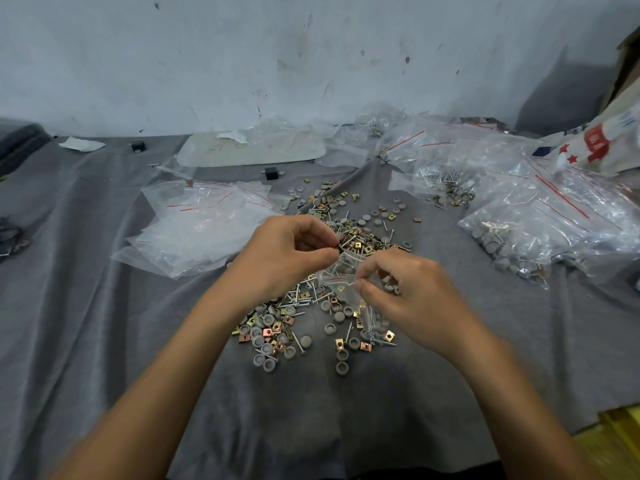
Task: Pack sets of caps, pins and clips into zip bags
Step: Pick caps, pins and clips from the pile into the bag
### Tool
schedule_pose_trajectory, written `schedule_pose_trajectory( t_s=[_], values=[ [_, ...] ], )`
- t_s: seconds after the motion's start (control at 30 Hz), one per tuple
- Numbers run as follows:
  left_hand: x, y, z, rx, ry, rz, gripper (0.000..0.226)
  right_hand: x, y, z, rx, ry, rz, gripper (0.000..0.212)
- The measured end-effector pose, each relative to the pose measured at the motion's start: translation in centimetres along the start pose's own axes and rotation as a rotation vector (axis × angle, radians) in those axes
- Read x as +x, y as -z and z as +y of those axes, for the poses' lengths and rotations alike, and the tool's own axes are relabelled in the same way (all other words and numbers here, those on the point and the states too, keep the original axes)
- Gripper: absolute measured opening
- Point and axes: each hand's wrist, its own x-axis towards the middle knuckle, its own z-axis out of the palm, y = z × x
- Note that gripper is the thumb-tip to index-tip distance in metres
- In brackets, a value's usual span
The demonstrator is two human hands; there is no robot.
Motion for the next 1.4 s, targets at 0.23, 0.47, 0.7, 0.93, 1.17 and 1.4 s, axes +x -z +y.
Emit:
schedule_pose_trajectory(
  t_s=[0.23,0.47,0.7,0.93,1.17,1.4],
  values=[
    [0.16,0.13,-0.09,0.013,-0.015,0.024,0.019,-0.04,-0.06,-0.01,-0.001,0.017,0.003,0.004],
    [0.22,-0.05,0.14,0.023,-0.031,0.034,0.015,0.04,-0.12,-0.08,-0.003,0.021,-0.001,0.005],
    [0.53,-0.55,0.10,0.004,-0.063,0.022,0.010,0.01,-0.10,-0.18,-0.008,0.021,-0.002,0.004],
    [0.66,-0.84,-0.21,0.029,-0.112,0.060,0.012,-0.05,-0.07,-0.12,-0.008,0.019,-0.004,0.003],
    [0.57,-0.81,0.03,0.019,-0.100,0.081,0.007,0.04,-0.05,-0.17,-0.013,0.022,-0.003,0.004],
    [0.50,-0.59,-0.43,0.042,-0.093,0.118,0.008,0.07,0.14,-0.15,0.008,0.017,0.001,0.003]
  ],
)
